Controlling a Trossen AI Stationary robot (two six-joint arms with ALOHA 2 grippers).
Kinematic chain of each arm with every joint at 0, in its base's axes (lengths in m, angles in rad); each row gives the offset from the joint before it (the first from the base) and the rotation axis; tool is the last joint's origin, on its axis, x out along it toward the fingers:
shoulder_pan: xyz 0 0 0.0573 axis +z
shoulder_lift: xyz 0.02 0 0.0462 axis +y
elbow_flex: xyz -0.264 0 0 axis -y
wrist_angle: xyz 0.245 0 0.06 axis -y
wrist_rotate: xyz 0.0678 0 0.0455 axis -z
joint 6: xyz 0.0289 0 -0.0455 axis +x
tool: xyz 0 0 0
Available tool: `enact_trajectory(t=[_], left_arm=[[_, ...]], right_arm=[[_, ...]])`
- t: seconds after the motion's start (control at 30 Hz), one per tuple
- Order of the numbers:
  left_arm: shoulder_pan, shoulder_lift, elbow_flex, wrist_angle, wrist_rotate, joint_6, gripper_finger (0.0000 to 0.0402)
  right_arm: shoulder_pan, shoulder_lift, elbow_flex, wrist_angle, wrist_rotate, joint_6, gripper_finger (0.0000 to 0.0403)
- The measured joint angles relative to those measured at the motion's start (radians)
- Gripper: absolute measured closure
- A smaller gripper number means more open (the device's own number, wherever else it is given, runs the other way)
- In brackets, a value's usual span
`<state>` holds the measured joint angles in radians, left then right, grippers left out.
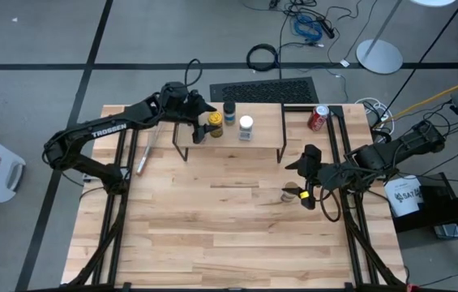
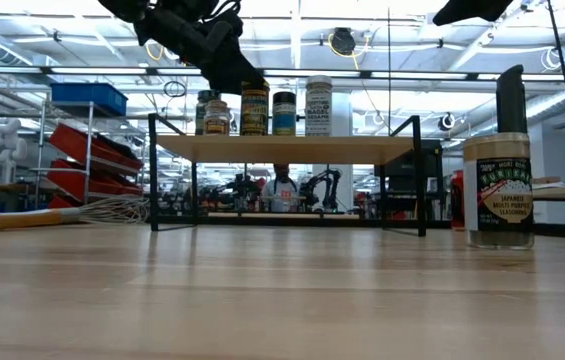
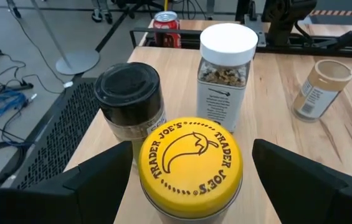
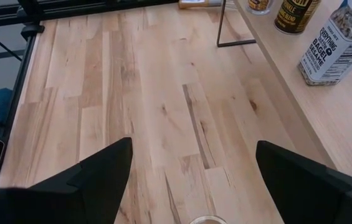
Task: Shelf spices
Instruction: Remove the yellow seasoning bottle from the shelf
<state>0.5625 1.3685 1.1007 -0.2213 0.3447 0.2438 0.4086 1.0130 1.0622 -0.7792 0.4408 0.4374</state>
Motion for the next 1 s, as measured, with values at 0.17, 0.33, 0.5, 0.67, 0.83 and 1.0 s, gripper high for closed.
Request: enact_trajectory(t=[0.17, 0.33, 0.5, 0.67, 0.83, 1.0], left_arm=[[0.0, 0.0, 0.0, -0.002, 0.0, 0.001, 0.0067], [0.0, 0.0, 0.0, -0.014, 0.002, 0.001, 0.0103], [0.0, 0.002, 0.0, -0.013, 0.001, 0.005, 0.0131], [-0.002, 0.002, 0.0, -0.01, 0.001, 0.005, 0.014], [-0.002, 0.002, 0.0, -0.009, 0.001, 0.004, 0.0141], [-0.012, 0.002, 0.0, -0.009, 0.001, 0.005, 0.0142]], right_arm=[[0.0, 0.0, 0.0, 0.006, 0.0, -0.001, 0.0074], [0.0, 0.0, 0.0, 0.006, 0.0, -0.001, 0.0074], [0.0, 0.0, 0.0, 0.005, 0.0, -0.001, 0.0074], [0.0, 0.0, 0.0, 0.005, 0.0, -0.004, 0.0074], [0.0, 0.0, 0.0, 0.005, 0.0, -0.004, 0.0074], [0.0, 0.0, 0.0, 0.005, 0.0, -0.004, 0.0074]])
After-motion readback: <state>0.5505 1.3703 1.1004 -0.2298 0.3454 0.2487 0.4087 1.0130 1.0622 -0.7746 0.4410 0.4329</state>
